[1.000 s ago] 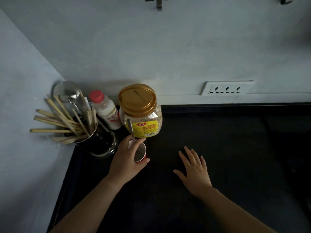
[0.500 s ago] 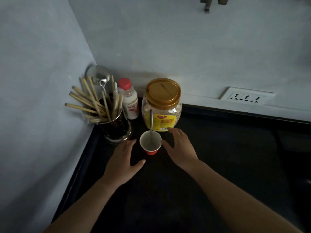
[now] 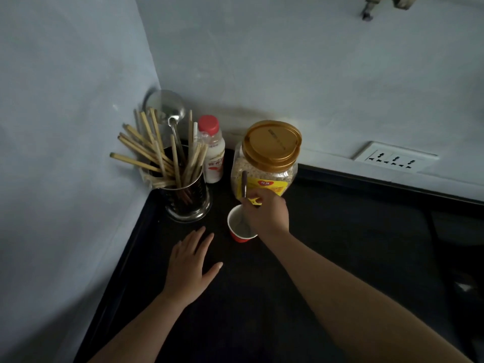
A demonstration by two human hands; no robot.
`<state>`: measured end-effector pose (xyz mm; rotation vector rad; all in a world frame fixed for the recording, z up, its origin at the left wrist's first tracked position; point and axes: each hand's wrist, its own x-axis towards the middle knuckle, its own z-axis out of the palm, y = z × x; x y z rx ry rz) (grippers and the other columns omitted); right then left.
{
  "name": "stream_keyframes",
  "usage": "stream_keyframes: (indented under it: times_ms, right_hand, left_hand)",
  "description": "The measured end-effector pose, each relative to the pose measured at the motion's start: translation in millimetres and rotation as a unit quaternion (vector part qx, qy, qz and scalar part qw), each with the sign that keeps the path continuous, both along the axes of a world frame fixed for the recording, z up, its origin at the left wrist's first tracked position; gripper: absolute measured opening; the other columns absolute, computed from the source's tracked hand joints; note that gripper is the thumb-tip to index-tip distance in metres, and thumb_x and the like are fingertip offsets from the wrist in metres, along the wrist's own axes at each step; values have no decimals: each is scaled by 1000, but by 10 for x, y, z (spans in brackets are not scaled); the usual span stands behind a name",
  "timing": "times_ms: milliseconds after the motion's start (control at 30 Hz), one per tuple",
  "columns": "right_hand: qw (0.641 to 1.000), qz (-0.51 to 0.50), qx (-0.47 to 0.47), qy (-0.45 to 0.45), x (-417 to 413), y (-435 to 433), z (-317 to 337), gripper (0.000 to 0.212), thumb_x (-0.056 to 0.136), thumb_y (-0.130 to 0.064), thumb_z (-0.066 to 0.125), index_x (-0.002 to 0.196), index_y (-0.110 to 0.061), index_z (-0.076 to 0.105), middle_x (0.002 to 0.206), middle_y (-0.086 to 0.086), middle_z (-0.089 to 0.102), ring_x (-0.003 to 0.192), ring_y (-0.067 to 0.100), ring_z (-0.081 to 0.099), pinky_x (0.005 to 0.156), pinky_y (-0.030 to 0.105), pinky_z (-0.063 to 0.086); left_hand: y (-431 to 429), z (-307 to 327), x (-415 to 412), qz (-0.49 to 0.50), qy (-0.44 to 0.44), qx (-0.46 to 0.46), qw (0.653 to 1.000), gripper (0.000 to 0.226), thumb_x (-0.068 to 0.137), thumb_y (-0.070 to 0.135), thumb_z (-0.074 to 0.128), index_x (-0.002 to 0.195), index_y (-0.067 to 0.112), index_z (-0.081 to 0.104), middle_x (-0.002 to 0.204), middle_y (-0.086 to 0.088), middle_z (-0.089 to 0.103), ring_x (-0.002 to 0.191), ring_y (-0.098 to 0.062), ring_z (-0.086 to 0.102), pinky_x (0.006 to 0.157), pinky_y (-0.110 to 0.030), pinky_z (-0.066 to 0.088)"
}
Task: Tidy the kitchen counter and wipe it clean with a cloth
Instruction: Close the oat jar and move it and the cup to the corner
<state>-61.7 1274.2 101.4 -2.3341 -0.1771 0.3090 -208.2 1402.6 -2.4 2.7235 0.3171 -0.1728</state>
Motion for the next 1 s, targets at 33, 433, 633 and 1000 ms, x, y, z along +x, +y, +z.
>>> stream_keyframes:
  times_ms: [33,433,633,1000]
  right_hand:
    - [1000,3,6,6,1,-1,5,21,85,-31,63,103,-22,66,100,-6,66,86,9,57,69,27,49]
    - [995,65,75,-12,-81,-182,191,5,87,-24,62,90,-20,61,89,-8,64,84,4,59,67,16,48]
    - [987,69,131,-60,-103,-218,393,7,87,-20,62,94,-20,63,88,-9,65,85,1,60,71,11,44]
    - [954,215,146,-151,83,533,980,13,88,-15,60,100,-17,65,74,-17,59,67,-1,57,64,13,47]
  left_hand:
    - [6,-7,-3,-2,4,2,1000,68,82,60,36,138,23,36,149,-5,33,137,-25,30,105,-49,32]
    - [127,37,22,-56,22,33,998,69,83,61,36,140,22,35,149,-7,33,137,-26,31,105,-44,31]
    - [214,107,-45,-64,39,31,997,67,88,52,47,145,26,24,156,-4,15,143,-24,14,112,-44,22]
    - [442,128,-270,26,93,32,995,71,88,55,43,147,30,10,158,-1,-1,144,-22,3,114,-41,18]
